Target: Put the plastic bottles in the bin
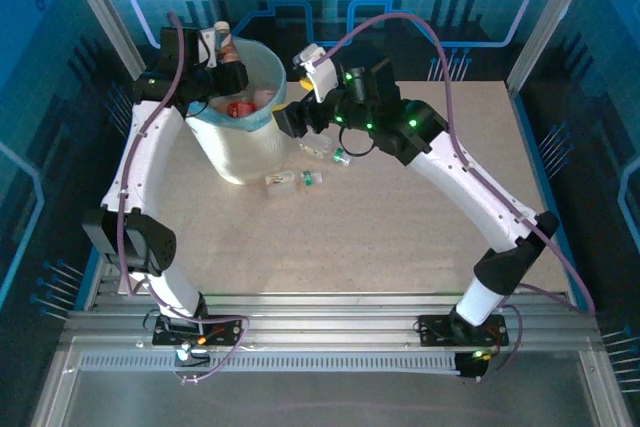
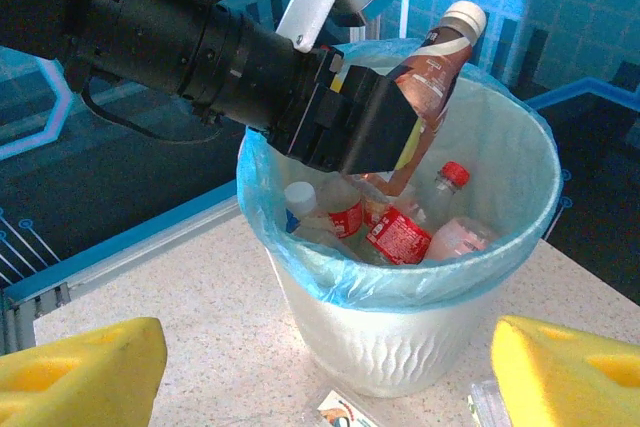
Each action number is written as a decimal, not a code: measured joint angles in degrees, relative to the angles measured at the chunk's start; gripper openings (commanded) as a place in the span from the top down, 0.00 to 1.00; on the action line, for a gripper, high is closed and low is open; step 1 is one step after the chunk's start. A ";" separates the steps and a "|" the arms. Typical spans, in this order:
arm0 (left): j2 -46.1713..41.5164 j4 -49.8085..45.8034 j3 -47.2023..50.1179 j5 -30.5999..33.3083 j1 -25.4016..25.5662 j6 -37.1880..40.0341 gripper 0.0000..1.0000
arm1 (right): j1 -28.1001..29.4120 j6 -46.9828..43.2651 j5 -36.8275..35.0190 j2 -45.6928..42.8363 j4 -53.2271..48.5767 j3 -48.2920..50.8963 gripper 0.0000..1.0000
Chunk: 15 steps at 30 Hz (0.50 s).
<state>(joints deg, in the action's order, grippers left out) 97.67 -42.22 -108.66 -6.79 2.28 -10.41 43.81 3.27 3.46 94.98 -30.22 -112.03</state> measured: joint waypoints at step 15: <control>1.84 0.02 0.00 -0.63 0.00 -0.33 0.15 | -1.14 -0.35 -0.04 -2.99 -0.26 2.60 0.13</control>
<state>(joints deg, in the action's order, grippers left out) 99.50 -42.19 -108.66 -7.42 2.28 -10.74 42.68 2.92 3.42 91.98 -30.48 -109.43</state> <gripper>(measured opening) 0.838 0.866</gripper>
